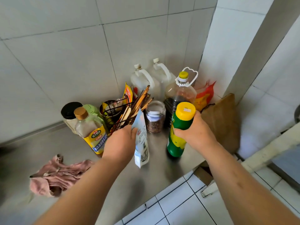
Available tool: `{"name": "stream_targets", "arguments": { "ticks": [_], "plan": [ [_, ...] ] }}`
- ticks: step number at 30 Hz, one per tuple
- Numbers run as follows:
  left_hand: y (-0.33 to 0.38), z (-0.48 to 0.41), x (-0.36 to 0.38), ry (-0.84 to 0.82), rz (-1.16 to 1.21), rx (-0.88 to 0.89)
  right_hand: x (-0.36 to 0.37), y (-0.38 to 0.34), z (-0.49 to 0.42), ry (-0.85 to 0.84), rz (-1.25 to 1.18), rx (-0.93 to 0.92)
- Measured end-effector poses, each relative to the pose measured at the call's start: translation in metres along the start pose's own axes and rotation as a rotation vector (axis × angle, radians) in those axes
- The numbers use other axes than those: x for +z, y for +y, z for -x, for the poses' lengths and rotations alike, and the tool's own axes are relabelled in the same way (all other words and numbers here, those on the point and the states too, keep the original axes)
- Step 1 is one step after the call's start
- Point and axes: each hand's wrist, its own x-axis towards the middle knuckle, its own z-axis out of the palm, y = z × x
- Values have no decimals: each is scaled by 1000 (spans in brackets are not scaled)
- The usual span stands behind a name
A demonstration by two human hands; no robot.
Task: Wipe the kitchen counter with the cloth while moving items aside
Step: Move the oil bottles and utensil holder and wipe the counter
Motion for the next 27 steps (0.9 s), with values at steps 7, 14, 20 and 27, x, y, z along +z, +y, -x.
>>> {"name": "stream_targets", "arguments": {
  "ticks": [7, 14, 20, 27],
  "plan": [
    [25, -20, 53, 2, -45, -91, 13, 15, -38, -83, 68, -52],
    [44, -22, 72, 38, 152, -151, 30, 45, -41, -178, -133, 85],
    [45, -21, 74, -83, 203, -240, 55, 58, -41, -76, -32, 98],
    [47, -32, 72, -226, 400, -340, 61, 51, -61, -67, -50, 81]
  ]
}}
